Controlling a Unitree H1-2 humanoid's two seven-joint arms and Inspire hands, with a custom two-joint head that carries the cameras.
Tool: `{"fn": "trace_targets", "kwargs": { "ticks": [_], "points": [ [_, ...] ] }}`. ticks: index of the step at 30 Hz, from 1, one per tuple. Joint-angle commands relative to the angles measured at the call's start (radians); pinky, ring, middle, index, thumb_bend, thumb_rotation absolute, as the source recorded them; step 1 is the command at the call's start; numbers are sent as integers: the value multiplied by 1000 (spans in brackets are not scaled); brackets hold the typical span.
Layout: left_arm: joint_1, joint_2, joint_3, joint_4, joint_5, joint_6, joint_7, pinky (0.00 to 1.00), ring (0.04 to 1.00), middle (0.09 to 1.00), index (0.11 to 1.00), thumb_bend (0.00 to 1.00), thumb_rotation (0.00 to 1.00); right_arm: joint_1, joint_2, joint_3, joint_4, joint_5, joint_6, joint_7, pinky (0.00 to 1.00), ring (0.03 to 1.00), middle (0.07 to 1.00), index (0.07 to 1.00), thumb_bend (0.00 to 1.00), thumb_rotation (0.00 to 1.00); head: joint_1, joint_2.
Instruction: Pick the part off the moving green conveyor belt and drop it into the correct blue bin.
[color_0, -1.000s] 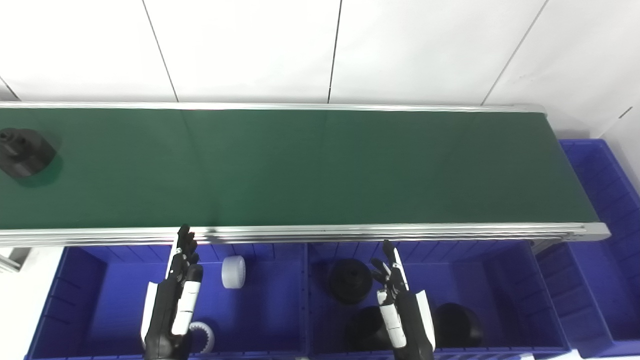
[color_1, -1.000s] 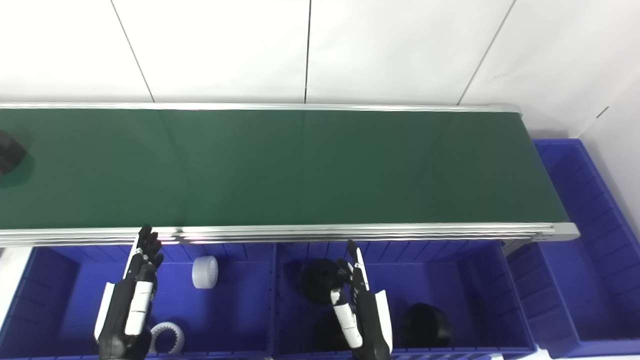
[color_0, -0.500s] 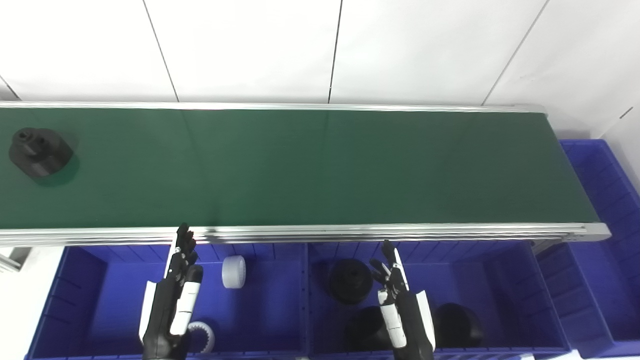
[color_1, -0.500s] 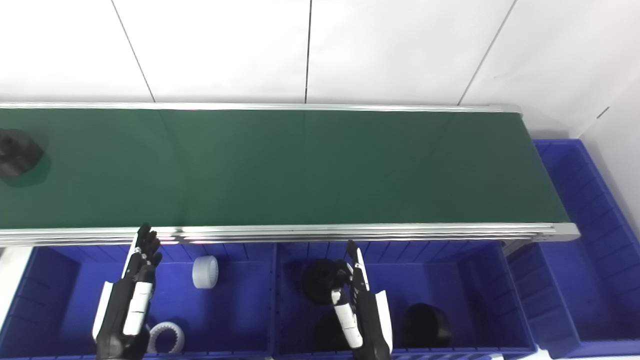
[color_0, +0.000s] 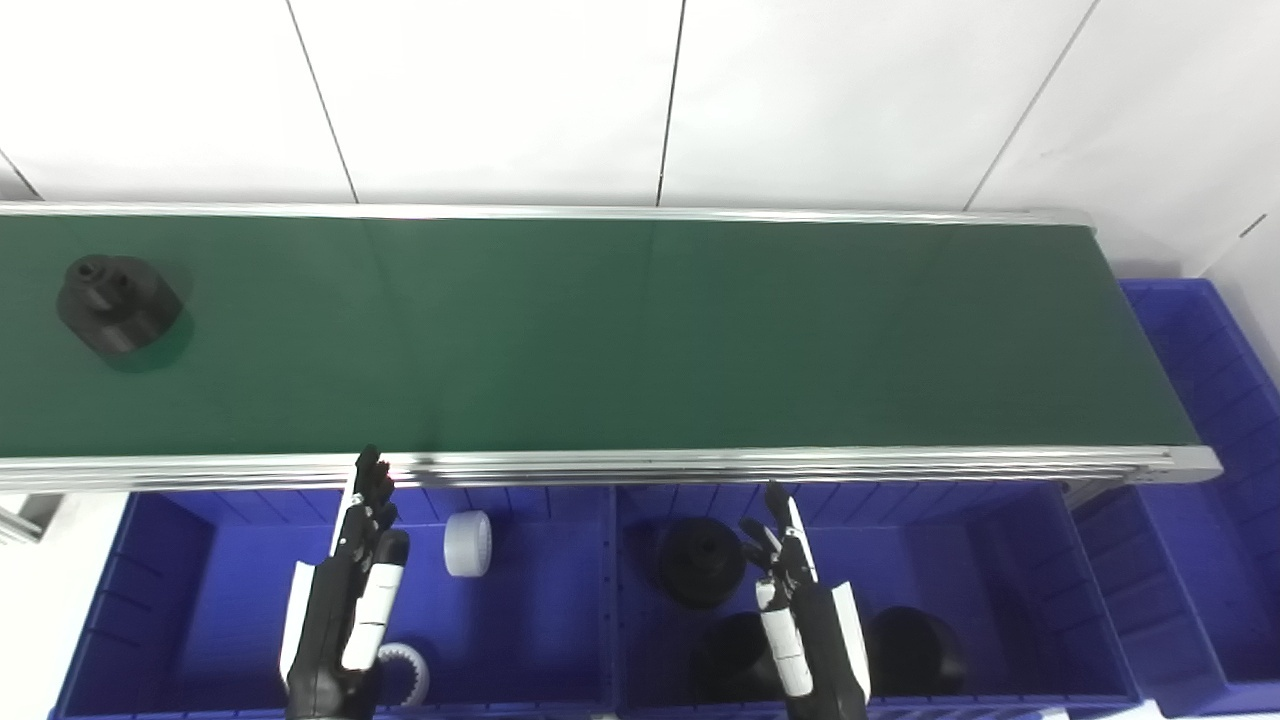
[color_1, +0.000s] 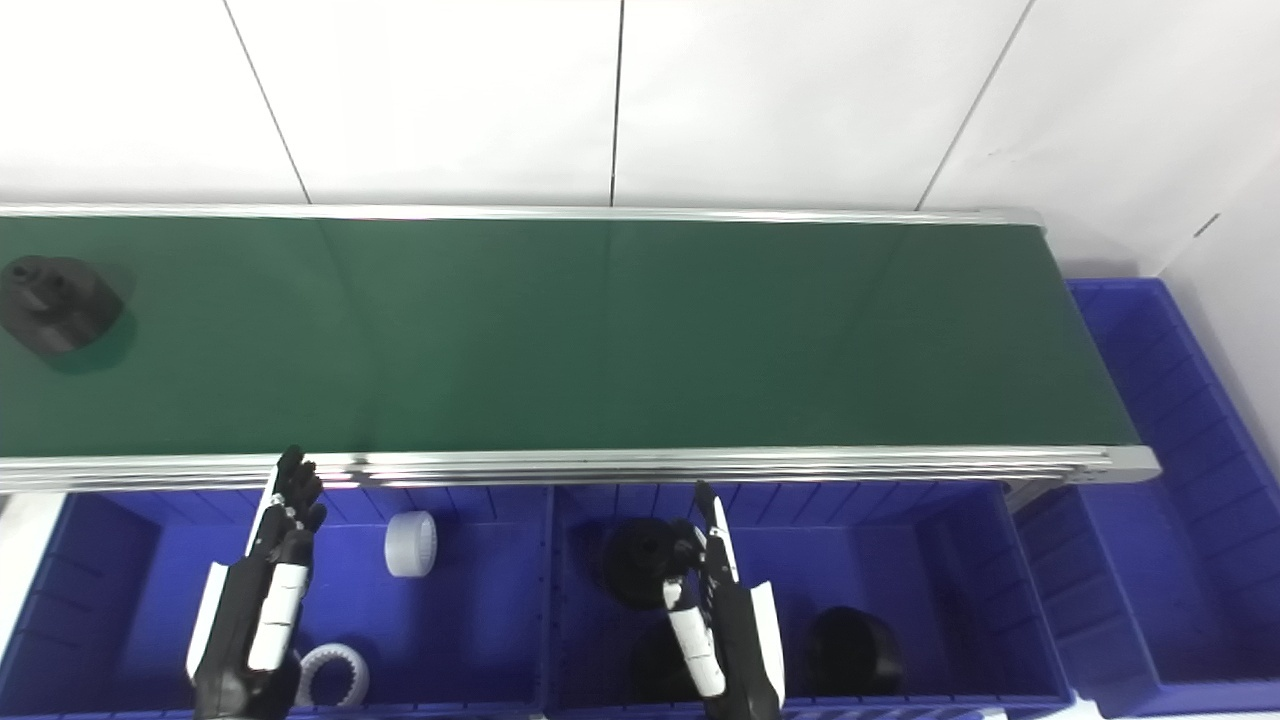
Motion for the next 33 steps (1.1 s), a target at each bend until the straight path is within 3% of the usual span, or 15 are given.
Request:
{"fn": "trace_targets", "kwargs": {
  "ticks": [1,6,18,33],
  "points": [
    [-5,0,-7,-7,-1,-40,0,1000,1000,1000,1000,673,890,2,7,-1,-15,-1,-26,4,877,916,993,1000,731,1000,1,0],
    [4,0,-6,-13,-17,-30,-2,1000,1000,1000,1000,700,880,-6,7,-6,-10,-8,-35,-2,888,924,998,1000,720,1000,5,1],
    [63,-12,3,-38,-29,-28,17,1000,1000,1000,1000,632,895,-55,-6,-16,33,19,-83,1,964,979,1000,1000,780,1000,13,3],
    [84,-27,-20,-35,-4,-36,26,1000,1000,1000,1000,656,904,-60,-18,-20,40,34,-79,9,952,973,1000,1000,783,1000,48,-12]
  ]
}}
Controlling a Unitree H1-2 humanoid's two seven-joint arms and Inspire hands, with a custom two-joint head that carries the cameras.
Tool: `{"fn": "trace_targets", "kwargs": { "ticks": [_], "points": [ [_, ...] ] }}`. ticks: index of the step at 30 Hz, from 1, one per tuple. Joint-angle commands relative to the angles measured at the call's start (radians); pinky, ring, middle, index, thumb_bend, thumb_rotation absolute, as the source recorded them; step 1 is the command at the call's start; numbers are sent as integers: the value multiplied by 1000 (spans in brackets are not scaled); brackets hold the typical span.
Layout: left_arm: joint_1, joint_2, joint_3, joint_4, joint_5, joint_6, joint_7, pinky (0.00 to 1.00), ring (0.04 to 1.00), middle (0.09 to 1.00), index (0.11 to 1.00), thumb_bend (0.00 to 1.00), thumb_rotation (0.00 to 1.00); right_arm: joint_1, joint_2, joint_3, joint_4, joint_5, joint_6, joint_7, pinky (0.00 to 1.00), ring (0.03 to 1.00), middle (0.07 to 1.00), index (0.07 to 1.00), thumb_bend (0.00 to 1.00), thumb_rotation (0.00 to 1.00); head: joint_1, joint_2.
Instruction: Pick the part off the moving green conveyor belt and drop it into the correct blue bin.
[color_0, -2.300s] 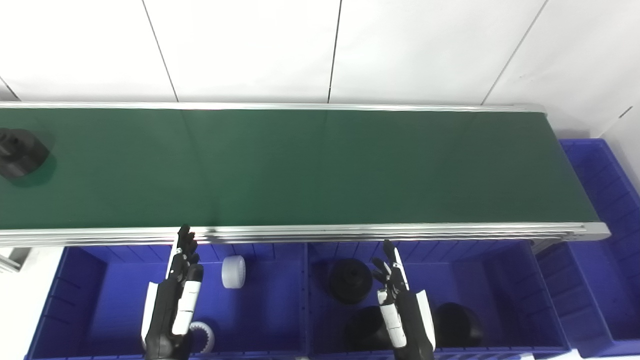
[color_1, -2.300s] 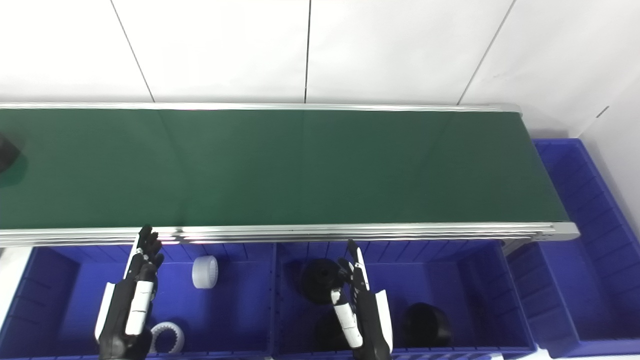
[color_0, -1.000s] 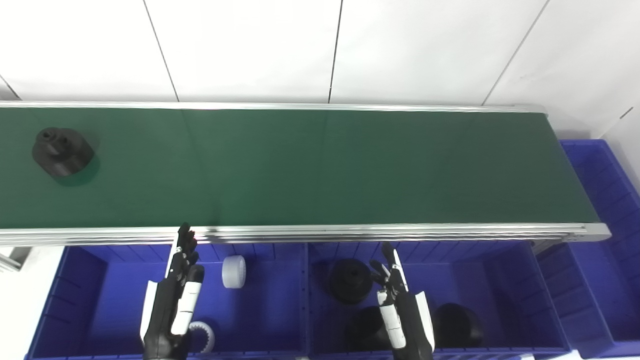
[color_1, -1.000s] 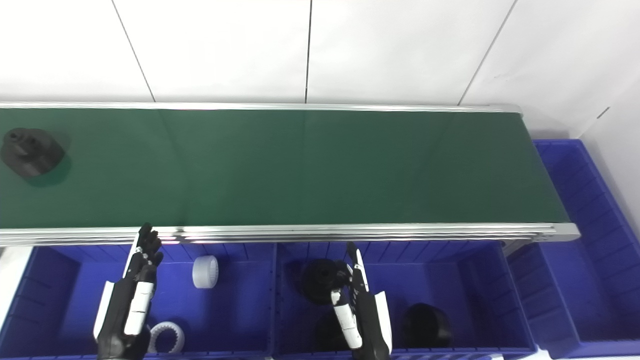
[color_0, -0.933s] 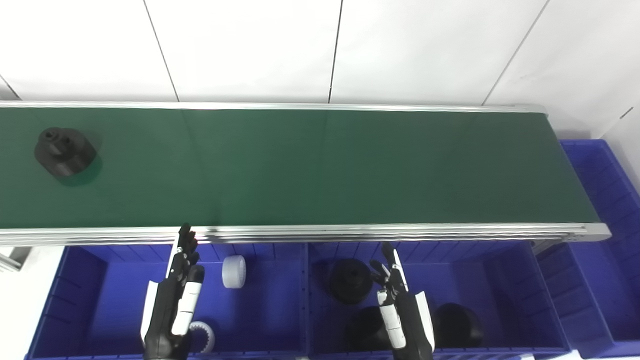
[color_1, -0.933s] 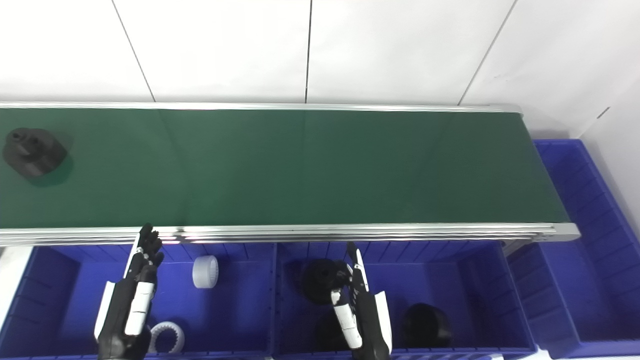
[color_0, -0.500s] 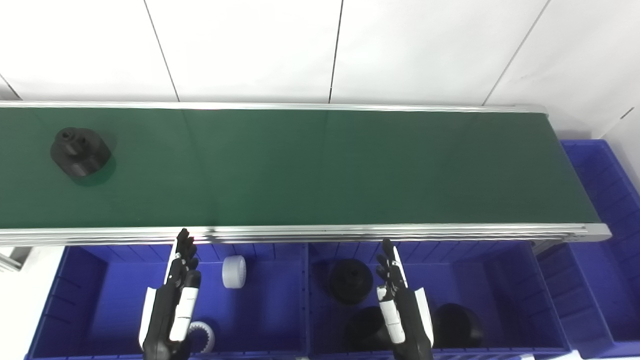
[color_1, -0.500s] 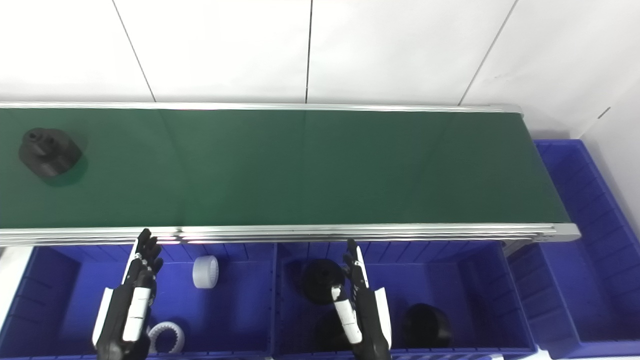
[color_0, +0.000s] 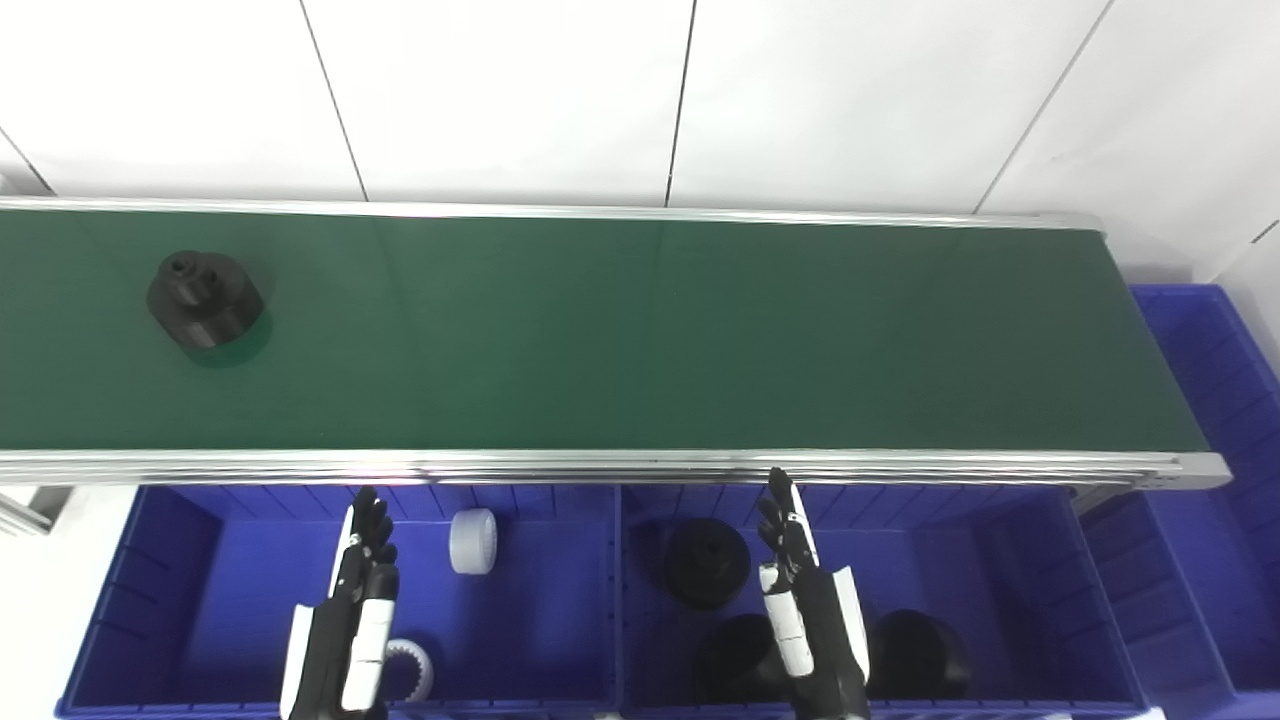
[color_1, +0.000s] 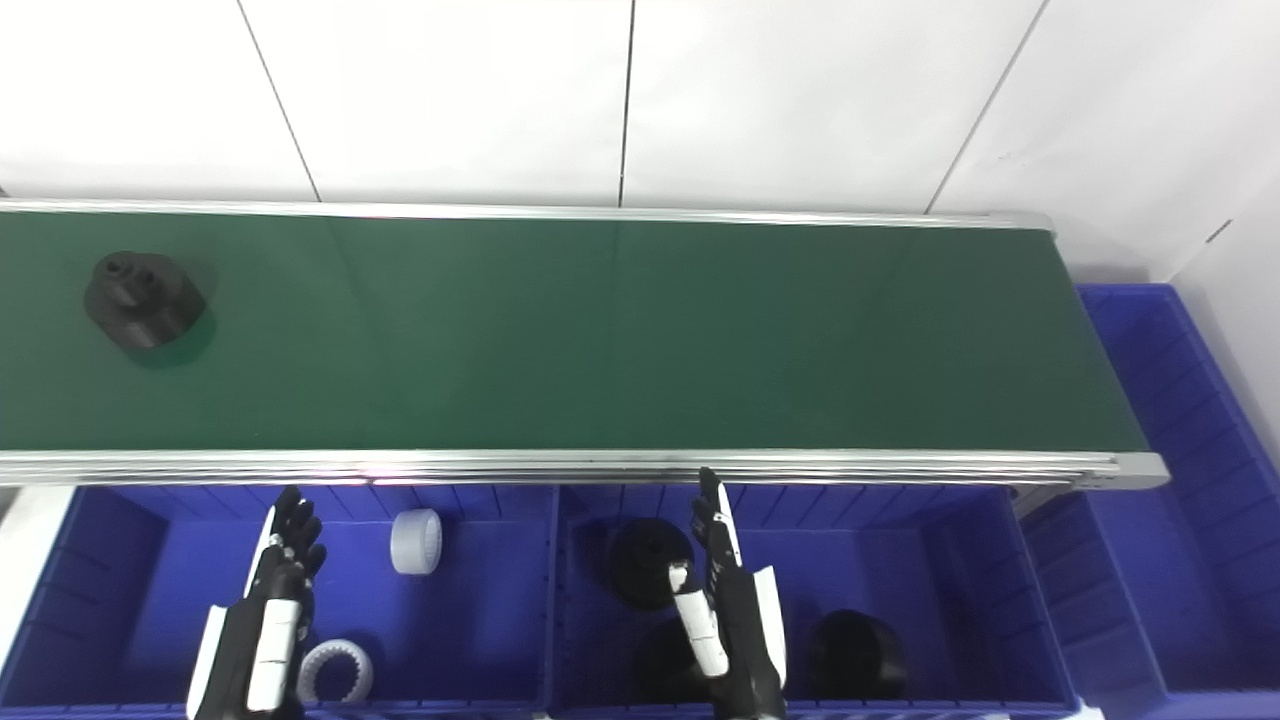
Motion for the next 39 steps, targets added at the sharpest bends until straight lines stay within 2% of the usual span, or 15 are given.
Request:
{"fn": "trace_targets", "kwargs": {
  "ticks": [1,8,14,20,25,33,38,39],
  "points": [
    [-7,-14,-11,-18,19,-36,11,1000,1000,1000,1000,661,901,0,-5,-3,-16,5,-57,10,952,973,1000,1000,781,1000,10,-6],
    [-30,-33,-16,39,57,-91,33,1000,1000,1000,1000,676,889,-8,-28,-7,13,27,-65,12,954,973,1000,1000,759,1000,65,-55],
    [-49,-45,-20,91,63,-129,47,1000,1000,1000,1000,664,854,-20,-54,-3,46,54,-69,14,972,980,1000,1000,746,1000,116,-111],
    [-57,-59,-24,125,66,-136,52,1000,1000,1000,1000,700,828,-32,-76,1,78,68,-68,9,986,990,1000,1000,701,1000,149,-165],
    [-66,-58,-30,163,65,-169,54,1000,1000,1000,1000,671,820,-41,-84,7,102,61,-69,-7,977,987,1000,1000,699,1000,157,-196],
    [-91,-52,-27,216,54,-182,53,992,1000,1000,1000,678,814,-59,-85,13,139,81,-69,-7,990,993,1000,1000,703,1000,147,-237],
    [-115,-45,-24,257,47,-194,46,945,1000,1000,1000,680,793,-67,-82,19,153,79,-69,-12,992,992,1000,1000,682,1000,139,-256],
    [-118,-44,-23,268,43,-201,45,944,1000,1000,1000,680,790,-69,-82,21,159,76,-69,-16,990,991,1000,1000,681,1000,136,-272]
  ]
}}
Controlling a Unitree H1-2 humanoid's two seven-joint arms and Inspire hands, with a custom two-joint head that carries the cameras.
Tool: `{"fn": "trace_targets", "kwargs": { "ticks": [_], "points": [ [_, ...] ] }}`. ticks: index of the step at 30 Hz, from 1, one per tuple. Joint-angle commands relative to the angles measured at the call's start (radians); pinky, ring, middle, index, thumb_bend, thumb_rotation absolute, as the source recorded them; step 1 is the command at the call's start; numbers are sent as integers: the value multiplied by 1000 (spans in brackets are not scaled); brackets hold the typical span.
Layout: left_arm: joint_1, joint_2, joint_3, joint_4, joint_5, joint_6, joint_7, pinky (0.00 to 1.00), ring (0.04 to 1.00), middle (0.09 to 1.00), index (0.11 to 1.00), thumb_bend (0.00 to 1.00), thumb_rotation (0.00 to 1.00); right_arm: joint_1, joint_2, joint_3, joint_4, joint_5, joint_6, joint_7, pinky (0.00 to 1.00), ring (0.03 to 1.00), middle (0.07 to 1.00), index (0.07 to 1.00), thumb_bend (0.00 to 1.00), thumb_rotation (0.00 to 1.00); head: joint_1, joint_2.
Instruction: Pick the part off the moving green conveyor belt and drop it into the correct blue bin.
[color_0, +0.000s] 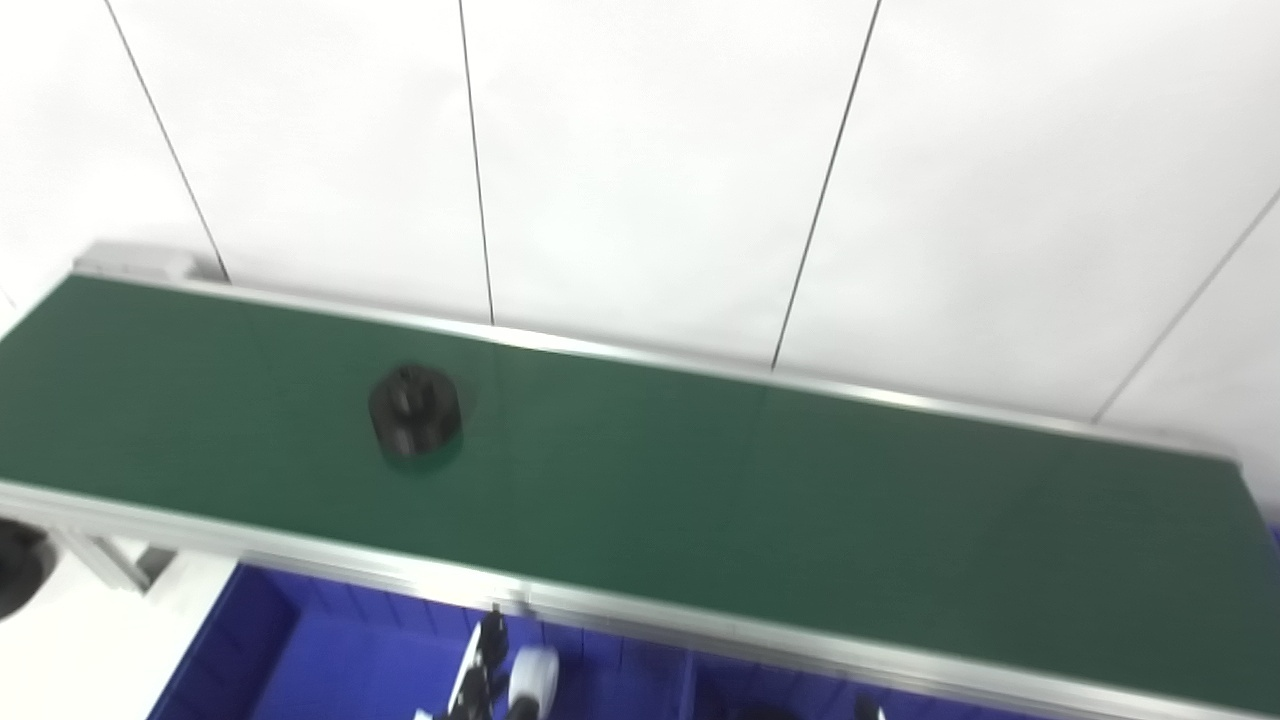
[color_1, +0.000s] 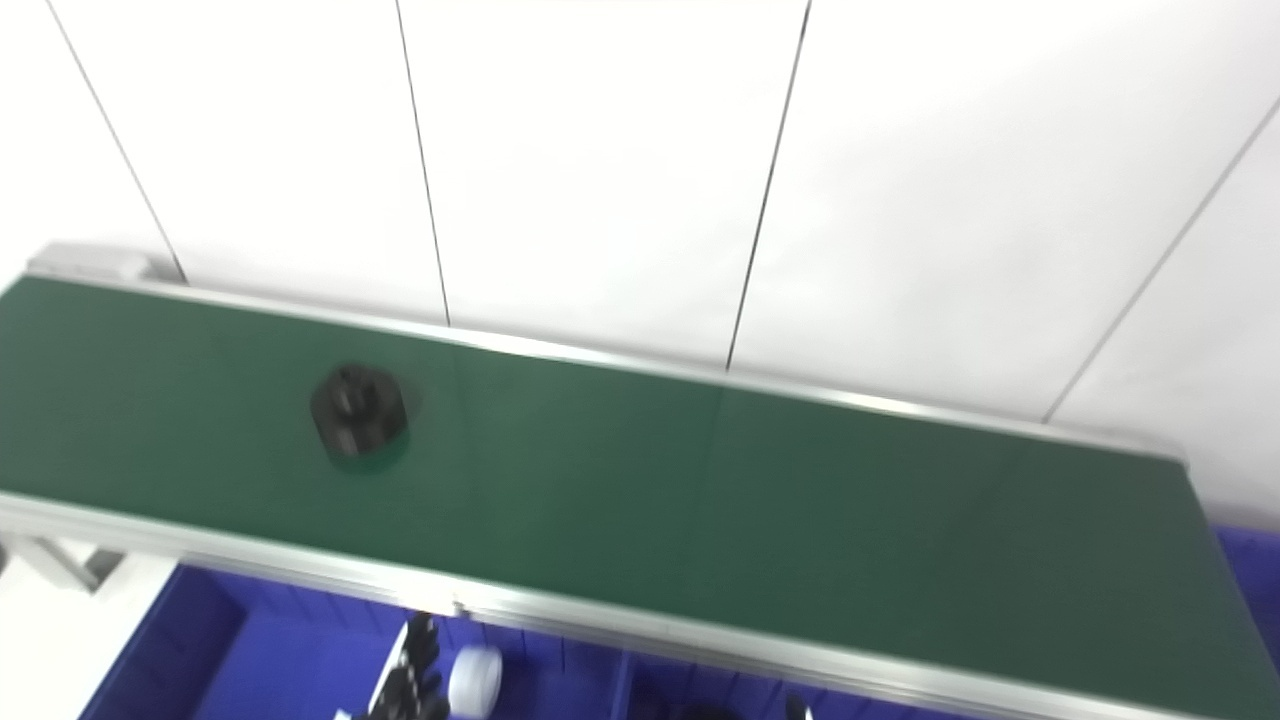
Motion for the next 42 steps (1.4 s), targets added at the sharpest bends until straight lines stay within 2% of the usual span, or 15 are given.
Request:
{"fn": "trace_targets", "kwargs": {
  "ticks": [1,4,7,18,21,22,25,26,29,30,31,35,38,39,42],
  "points": [
    [-12,1,0,4,-10,-46,-5,942,1000,1000,1000,681,785,-2,1,5,-7,-4,-59,-12,988,990,1000,1000,680,1000,-2,-16],
    [-24,6,1,38,-15,-70,-7,937,1000,1000,1000,686,770,-6,1,8,7,7,-59,-9,996,995,1000,1000,671,1000,-11,-42],
    [-35,10,3,58,-12,-76,-7,940,1000,1000,1000,650,757,-14,6,6,20,13,-59,-12,987,988,1000,1000,678,1000,-14,-49],
    [-33,12,1,29,-13,-48,-13,951,1000,1000,1000,654,753,-6,12,7,-10,0,-58,-17,945,968,1000,1000,655,1000,-31,-7],
    [-32,10,0,20,-18,-37,-17,949,1000,1000,1000,667,753,7,21,-8,-46,-21,-57,-26,929,950,1000,1000,682,942,-39,18],
    [-32,9,-1,17,-20,-33,-20,964,1000,1000,1000,662,760,11,23,-13,-60,-27,-57,-28,923,940,998,1000,699,890,-39,18],
    [-31,6,-4,2,-19,-16,-21,988,1000,1000,1000,653,776,33,27,-40,-168,-96,-41,-50,903,916,970,1000,721,796,-44,56],
    [-31,5,-4,-3,-19,-11,-21,996,1000,1000,1000,650,782,38,28,-48,-202,-117,-30,-53,887,905,959,1000,732,770,-44,56],
    [-40,8,-5,-19,-25,15,-27,1000,1000,1000,1000,646,798,33,-2,-73,-371,-207,68,-15,836,890,956,1000,771,715,-54,102],
    [-43,9,-5,-24,-28,23,-29,1000,1000,1000,1000,652,805,26,-12,-81,-413,-225,102,3,837,896,974,1000,833,679,-54,102],
    [-47,10,-6,-31,-36,36,-33,1000,1000,1000,1000,653,807,0,-30,-92,-468,-243,157,30,837,898,981,1000,854,666,-60,127],
    [-58,11,-5,-50,-49,69,-39,1000,1000,1000,1000,661,808,-123,-87,-124,-614,-289,337,127,824,911,988,1000,970,586,-65,142],
    [-67,11,-4,-47,-47,73,-41,1000,1000,1000,1000,673,815,-231,-137,-131,-658,-353,431,193,807,891,958,1000,990,591,-65,142],
    [-71,11,-4,-43,-43,73,-40,1000,1000,1000,1000,675,817,-279,-153,-128,-668,-385,483,227,807,887,953,1000,992,590,-66,141],
    [-76,10,-5,-41,-39,77,-38,1000,1000,1000,1000,650,816,-383,-184,-111,-674,-454,580,301,751,865,932,974,1000,563,-68,141]
  ]
}}
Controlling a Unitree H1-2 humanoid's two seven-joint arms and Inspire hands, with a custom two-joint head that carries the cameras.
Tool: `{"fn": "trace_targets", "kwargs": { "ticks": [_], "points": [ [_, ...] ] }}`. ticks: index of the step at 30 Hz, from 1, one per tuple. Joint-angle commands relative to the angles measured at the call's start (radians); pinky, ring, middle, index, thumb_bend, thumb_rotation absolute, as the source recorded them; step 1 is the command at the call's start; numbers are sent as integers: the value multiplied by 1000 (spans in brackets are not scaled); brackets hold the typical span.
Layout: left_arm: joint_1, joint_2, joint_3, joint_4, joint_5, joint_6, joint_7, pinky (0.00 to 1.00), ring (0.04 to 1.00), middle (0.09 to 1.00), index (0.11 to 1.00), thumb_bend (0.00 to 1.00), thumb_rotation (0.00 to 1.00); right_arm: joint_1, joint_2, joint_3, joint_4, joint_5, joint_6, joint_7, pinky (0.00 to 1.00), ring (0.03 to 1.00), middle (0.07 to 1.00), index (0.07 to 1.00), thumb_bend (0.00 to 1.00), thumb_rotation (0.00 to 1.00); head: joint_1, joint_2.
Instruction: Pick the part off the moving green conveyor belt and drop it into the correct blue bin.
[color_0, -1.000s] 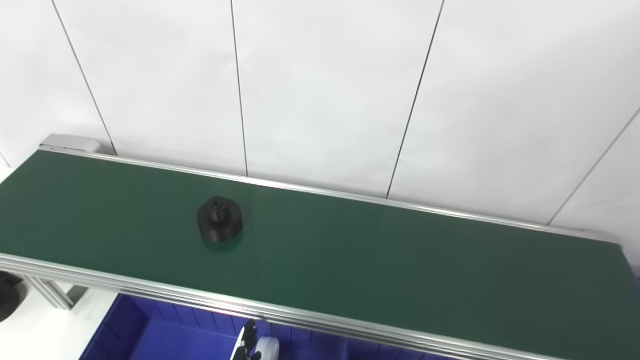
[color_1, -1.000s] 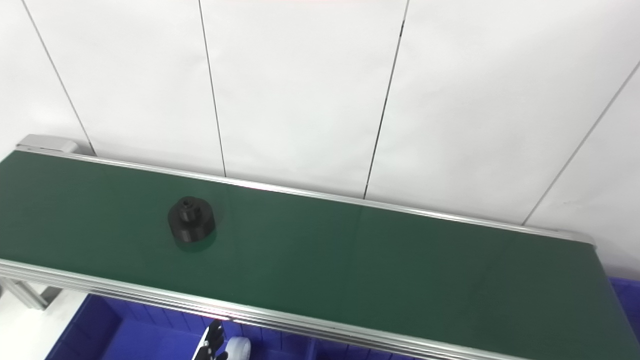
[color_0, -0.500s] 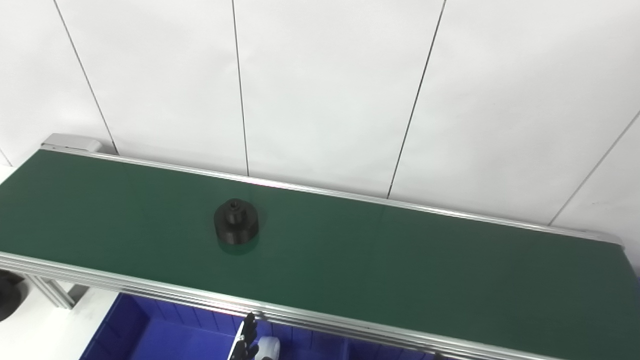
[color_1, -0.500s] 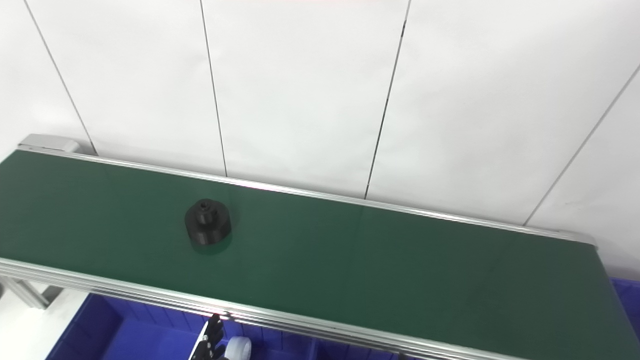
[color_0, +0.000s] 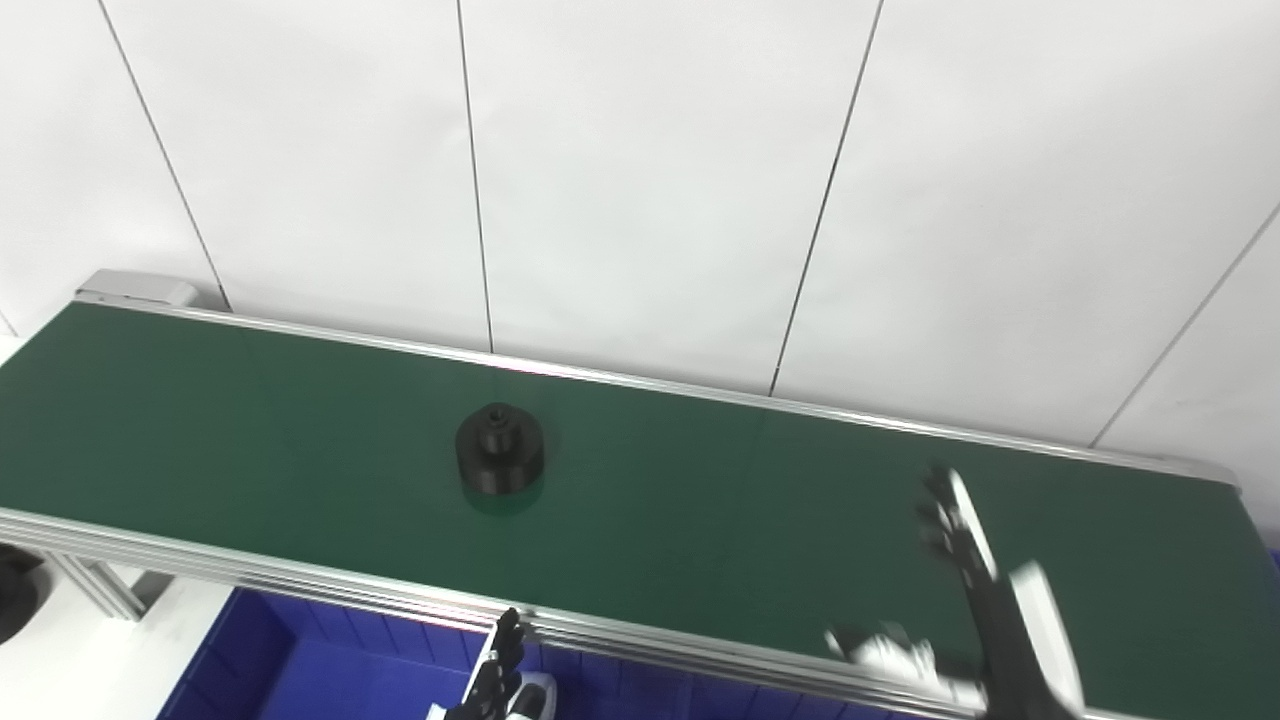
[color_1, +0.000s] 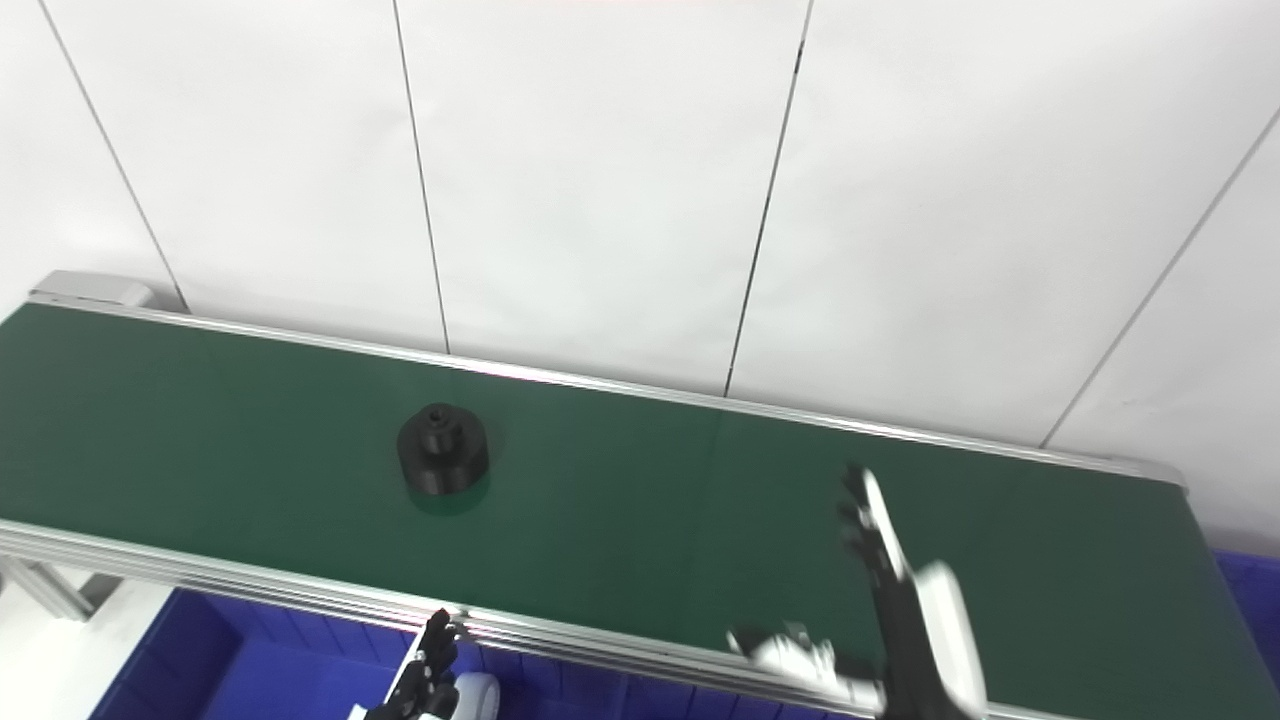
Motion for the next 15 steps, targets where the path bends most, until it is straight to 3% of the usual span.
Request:
{"fn": "trace_targets", "kwargs": {
  "ticks": [1,7,15],
  "points": [
    [-15,-2,-3,-16,6,-9,-4,1000,1000,1000,1000,650,816,-70,-19,21,-16,-52,47,46,743,862,930,970,1000,561,0,-2],
    [-24,-6,-6,-2,18,-16,1,1000,1000,1000,1000,645,820,-292,-34,114,114,-206,136,135,696,852,920,963,1000,526,-5,-7],
    [-34,-22,-17,23,31,-30,7,1000,1000,1000,1000,626,823,-524,-6,213,359,-289,141,144,676,836,913,941,1000,496,7,-15]
  ]
}}
